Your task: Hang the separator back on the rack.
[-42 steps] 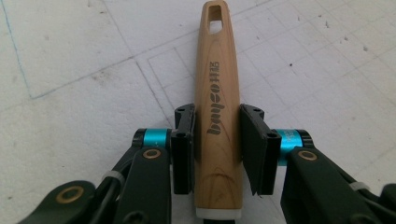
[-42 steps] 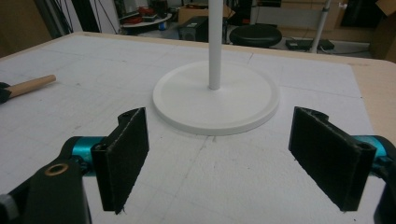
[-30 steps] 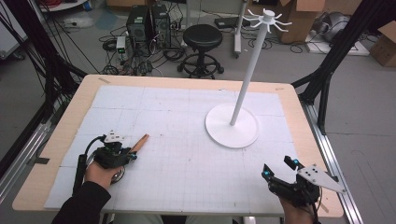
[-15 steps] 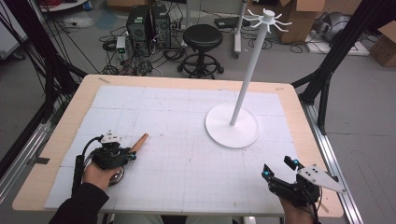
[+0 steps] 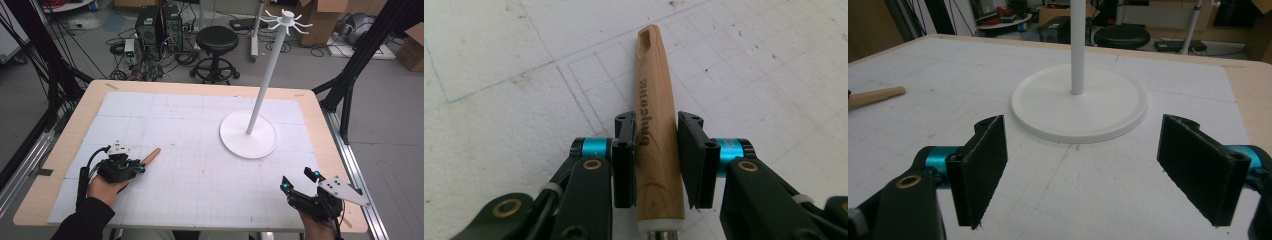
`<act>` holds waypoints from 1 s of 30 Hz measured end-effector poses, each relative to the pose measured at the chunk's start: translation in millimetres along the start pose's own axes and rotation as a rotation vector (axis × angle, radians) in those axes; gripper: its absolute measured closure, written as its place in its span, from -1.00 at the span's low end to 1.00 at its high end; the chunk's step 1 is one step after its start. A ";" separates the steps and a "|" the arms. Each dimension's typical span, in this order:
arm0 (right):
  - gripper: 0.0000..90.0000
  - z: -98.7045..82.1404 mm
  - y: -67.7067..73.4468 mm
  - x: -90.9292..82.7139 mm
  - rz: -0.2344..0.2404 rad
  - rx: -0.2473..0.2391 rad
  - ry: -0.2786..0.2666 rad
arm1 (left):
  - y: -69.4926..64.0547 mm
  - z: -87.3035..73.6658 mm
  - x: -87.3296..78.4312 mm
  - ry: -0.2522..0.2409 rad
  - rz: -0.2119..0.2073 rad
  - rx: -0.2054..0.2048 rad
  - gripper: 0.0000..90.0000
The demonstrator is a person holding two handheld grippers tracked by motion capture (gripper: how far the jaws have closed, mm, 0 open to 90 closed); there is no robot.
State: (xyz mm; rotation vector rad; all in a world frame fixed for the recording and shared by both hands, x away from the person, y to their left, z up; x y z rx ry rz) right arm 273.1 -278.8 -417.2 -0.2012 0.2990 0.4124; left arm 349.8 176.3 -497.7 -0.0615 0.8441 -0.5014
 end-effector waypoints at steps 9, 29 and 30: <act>-0.58 -0.2 0.3 0.2 0.003 0.003 0.001 | -1.5 -7.2 5.8 0.093 0.003 0.010 0.48; -0.58 -0.6 -0.6 0.4 0.001 0.000 0.004 | 1.9 -5.1 6.4 0.084 -0.014 -0.011 0.54; -0.58 -1.1 -0.8 0.2 0.001 0.002 0.007 | 1.4 -5.4 5.7 0.087 -0.017 -0.013 0.55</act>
Point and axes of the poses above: each handheld gripper's, and its own axes: x roughly forward along the jaws, z roughly out of its top, y roughly to its left, the point moved 10 cm from there along x, roughly forward along the jaws, and after that the axes turned 12 degrees about -x, right-handed, at the moved point
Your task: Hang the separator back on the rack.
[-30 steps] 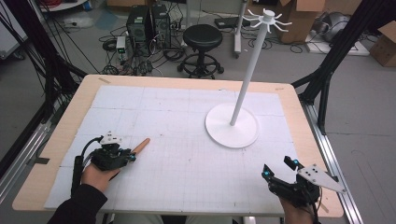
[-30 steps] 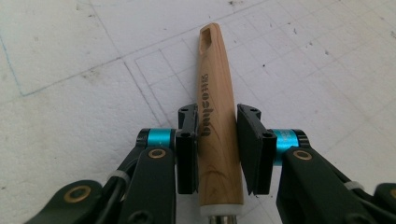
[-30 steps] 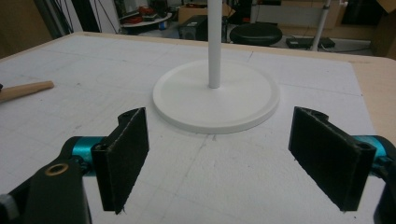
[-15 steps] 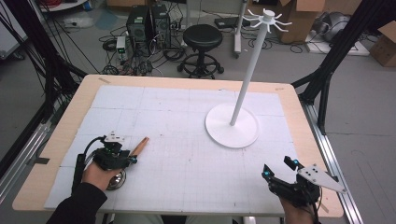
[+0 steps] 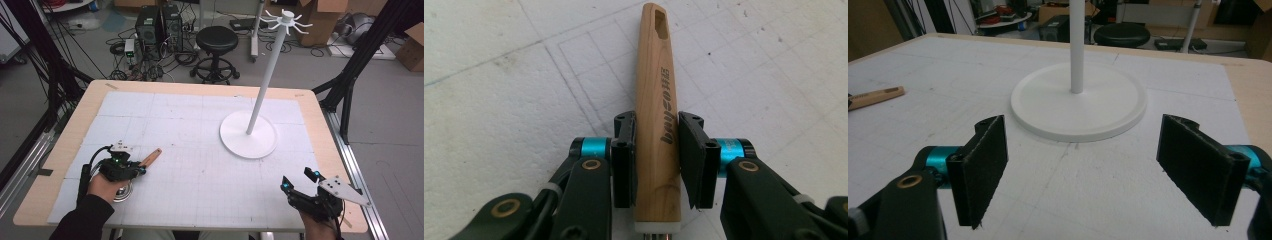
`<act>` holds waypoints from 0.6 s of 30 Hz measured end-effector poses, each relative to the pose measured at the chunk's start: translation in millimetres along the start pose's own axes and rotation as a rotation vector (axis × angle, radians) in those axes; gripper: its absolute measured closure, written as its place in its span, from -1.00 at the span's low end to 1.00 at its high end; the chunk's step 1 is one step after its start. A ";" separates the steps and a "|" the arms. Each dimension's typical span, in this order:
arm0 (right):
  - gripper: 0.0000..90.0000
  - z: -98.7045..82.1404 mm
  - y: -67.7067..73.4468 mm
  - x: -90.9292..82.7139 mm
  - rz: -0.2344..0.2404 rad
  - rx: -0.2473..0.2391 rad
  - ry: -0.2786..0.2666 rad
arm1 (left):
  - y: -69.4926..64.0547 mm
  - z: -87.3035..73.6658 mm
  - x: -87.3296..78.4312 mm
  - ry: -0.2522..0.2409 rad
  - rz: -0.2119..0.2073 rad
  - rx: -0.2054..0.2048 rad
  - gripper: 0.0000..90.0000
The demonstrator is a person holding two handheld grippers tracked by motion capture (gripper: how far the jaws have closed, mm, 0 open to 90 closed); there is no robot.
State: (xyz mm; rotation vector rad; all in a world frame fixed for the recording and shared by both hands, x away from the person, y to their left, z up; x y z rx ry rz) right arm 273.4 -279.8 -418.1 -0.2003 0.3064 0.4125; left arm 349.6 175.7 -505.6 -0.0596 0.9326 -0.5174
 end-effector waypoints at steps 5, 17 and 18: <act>-0.58 -0.7 0.0 -0.1 0.000 0.001 0.004 | -0.7 0.0 -0.8 -0.003 -0.005 0.001 0.55; -0.58 -1.2 -0.7 -0.5 -0.002 0.008 0.006 | -1.9 -0.1 -12.9 -0.017 -0.073 -0.003 0.56; -0.58 -1.2 -0.7 -0.5 -0.002 0.007 0.006 | -2.1 0.4 -15.1 -0.027 -0.079 -0.006 0.56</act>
Point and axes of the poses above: each handheld gripper's, and its own axes: x roughly forward along the jaws, z roughly out of its top, y roughly to its left, the point moved 10 cm from there along x, roughly forward along the jaws, and after that the axes turned 12 degrees about -x, right-handed, at the moved point
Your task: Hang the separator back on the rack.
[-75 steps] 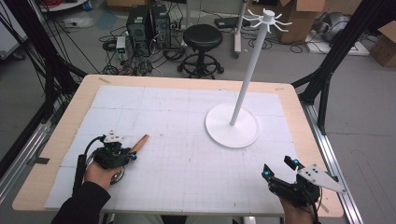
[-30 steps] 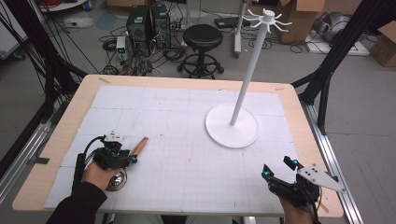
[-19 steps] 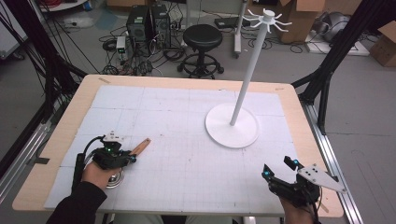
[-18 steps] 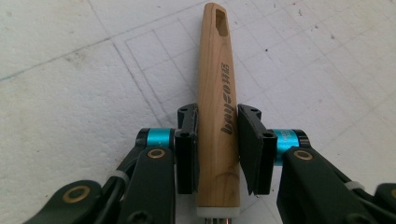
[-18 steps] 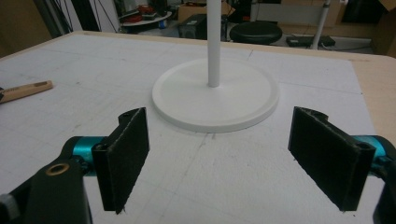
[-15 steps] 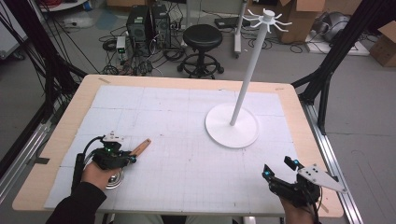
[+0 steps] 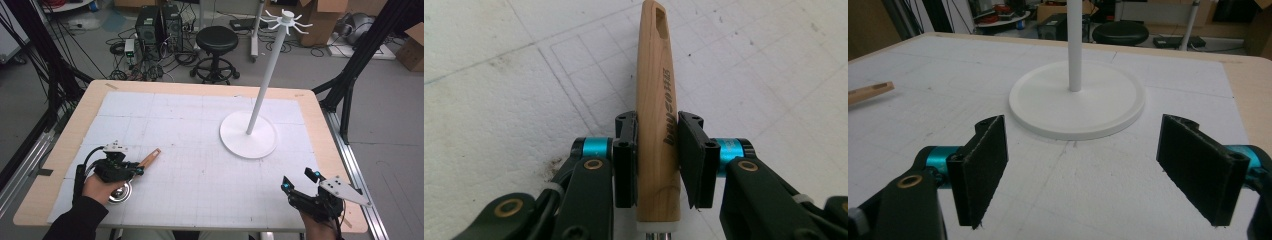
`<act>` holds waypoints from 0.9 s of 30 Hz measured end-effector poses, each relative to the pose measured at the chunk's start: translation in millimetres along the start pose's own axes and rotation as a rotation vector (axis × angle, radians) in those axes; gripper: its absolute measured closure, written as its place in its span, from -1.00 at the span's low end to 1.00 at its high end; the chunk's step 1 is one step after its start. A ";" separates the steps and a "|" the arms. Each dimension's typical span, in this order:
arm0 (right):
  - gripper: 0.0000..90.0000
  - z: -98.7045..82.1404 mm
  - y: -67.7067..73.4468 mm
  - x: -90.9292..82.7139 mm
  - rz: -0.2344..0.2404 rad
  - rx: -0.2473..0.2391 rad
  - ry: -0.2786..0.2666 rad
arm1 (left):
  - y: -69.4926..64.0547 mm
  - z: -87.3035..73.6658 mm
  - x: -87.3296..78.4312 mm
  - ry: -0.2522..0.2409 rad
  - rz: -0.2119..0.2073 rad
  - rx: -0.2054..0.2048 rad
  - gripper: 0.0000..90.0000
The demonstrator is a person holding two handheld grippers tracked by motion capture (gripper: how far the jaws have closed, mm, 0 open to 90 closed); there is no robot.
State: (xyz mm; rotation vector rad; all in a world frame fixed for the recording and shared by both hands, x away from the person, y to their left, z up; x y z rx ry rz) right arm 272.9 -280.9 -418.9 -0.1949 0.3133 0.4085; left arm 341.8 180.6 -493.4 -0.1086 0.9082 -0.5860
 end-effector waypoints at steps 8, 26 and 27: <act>-0.58 -0.3 -0.2 0.5 -0.001 -0.001 0.001 | -0.8 4.9 -22.4 -0.112 -0.050 -0.016 0.56; -0.58 -0.2 1.5 0.4 0.006 0.004 0.002 | -15.8 24.4 -70.9 -0.363 -0.170 -0.014 0.56; -0.58 -0.3 1.2 0.4 0.005 0.003 0.003 | -17.1 24.9 -72.2 -0.368 -0.178 -0.013 0.56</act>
Point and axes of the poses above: each handheld gripper's, and its own axes: x roughly forward along the jaws, z roughly out of its top, y roughly to its left, the point moved 10 cm from there along x, roughly forward along the jaws, and after that the axes turned 12 degrees about -x, right-handed, at the moved point
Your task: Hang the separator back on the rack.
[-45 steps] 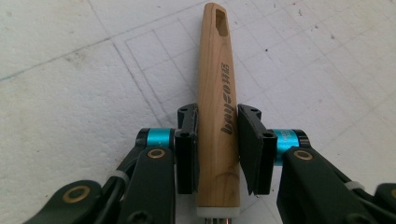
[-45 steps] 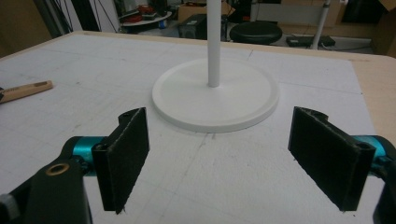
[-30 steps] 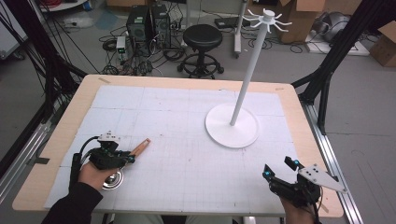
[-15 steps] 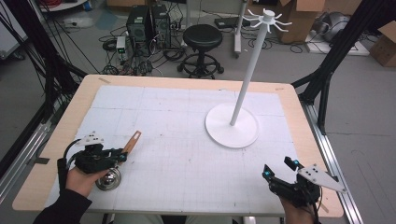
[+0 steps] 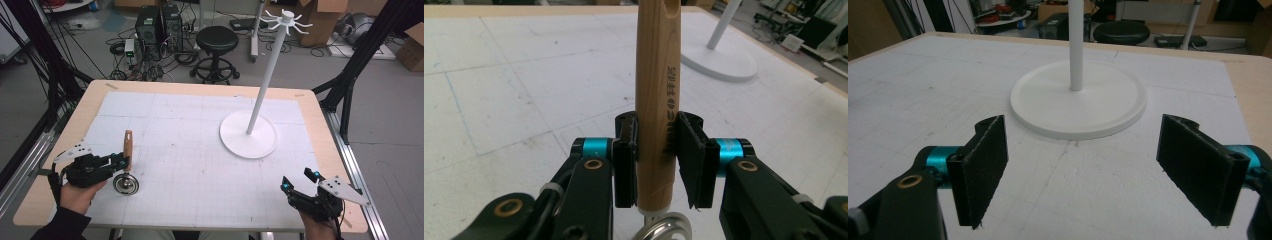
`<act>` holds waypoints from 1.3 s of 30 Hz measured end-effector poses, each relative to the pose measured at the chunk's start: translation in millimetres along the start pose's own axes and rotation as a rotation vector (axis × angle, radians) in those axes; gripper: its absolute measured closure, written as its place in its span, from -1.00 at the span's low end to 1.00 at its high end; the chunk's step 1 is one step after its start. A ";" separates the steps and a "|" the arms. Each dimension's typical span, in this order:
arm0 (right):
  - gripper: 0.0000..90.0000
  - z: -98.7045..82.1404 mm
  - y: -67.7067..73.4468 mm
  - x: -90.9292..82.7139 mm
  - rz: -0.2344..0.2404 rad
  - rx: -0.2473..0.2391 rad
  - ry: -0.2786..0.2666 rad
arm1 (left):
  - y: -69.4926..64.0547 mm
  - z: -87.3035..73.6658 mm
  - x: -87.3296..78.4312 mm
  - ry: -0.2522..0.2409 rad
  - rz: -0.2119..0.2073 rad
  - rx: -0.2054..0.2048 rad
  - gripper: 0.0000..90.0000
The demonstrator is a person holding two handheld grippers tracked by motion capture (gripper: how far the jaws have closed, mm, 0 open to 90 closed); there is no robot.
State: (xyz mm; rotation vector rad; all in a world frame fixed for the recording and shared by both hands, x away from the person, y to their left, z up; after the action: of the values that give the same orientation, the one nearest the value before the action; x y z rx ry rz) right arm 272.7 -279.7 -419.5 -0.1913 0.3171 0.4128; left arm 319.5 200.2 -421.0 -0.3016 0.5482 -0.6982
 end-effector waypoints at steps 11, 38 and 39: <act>-0.58 0.3 -0.6 -0.1 0.000 -0.005 -0.003 | -15.1 9.8 -9.1 -0.065 -0.052 0.028 0.56; -0.58 51.5 72.5 -6.2 0.384 -0.046 -0.166 | -143.1 -1.3 8.4 0.013 -0.380 0.187 0.56; -0.58 54.8 76.4 -6.3 0.398 -0.049 -0.171 | -147.7 -2.6 10.2 0.018 -0.388 0.191 0.56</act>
State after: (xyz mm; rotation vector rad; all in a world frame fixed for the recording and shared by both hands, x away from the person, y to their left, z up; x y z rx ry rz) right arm 249.4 -199.9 -375.2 -0.1394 0.1747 0.8259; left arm 247.2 85.0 -362.4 -0.2239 0.4392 -1.1222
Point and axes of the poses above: each handheld gripper's, and its own axes: x roughly forward along the jaws, z roughly out of its top, y roughly to its left, the point moved 10 cm from there along x, roughly forward along the jaws, and after that the axes turned 12 degrees about -x, right-handed, at the moved point
